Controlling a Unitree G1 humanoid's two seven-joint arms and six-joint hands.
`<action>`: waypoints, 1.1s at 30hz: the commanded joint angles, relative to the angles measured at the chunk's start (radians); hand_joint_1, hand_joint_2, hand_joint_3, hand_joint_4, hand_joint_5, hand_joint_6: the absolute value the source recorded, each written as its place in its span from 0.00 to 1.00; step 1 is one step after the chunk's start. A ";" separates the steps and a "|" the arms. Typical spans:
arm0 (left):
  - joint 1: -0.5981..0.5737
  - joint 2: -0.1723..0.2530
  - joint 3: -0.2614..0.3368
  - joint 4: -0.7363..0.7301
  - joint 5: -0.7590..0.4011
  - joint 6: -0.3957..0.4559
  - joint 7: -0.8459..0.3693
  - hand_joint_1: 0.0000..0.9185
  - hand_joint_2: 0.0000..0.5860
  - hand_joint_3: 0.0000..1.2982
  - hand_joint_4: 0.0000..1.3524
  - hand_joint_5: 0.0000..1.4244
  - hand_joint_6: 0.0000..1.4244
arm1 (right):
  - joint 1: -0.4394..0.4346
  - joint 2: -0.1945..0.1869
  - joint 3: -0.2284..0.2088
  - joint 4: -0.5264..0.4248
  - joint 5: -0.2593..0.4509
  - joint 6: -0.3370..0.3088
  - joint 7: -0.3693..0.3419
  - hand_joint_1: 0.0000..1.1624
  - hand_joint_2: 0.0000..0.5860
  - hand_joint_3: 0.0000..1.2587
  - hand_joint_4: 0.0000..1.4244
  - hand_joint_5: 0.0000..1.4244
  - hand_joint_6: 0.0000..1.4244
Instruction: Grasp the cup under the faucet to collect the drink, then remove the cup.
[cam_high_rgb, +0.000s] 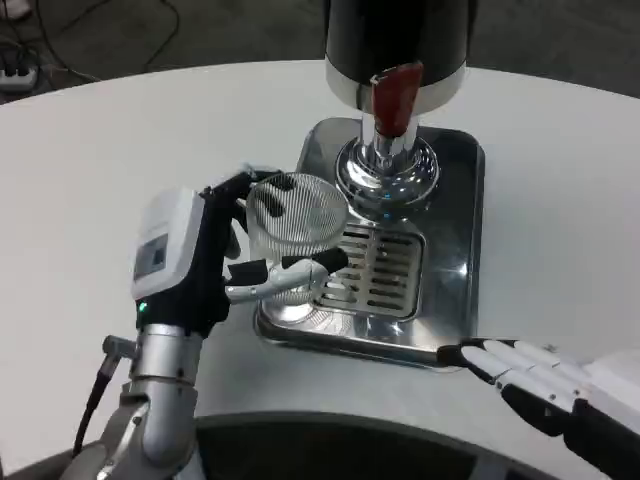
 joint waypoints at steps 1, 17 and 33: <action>-0.073 -0.020 -0.030 0.077 -0.007 0.008 0.047 0.64 0.02 0.54 0.58 0.70 0.75 | 0.013 0.002 -0.006 -0.013 0.010 -0.004 -0.014 0.46 0.78 0.03 0.00 0.00 0.00; -0.236 -0.101 -0.120 0.254 -0.044 0.088 -0.003 0.65 0.03 0.54 0.58 0.71 0.75 | -0.002 -0.002 0.028 -0.013 -0.016 0.047 -0.023 0.46 0.78 0.03 0.00 0.00 0.00; -0.205 -0.094 -0.176 0.236 -0.058 0.081 -0.041 0.59 0.01 0.46 0.52 0.65 0.70 | -0.008 0.002 0.033 -0.013 -0.013 0.053 -0.032 0.46 0.78 0.04 0.00 0.00 0.00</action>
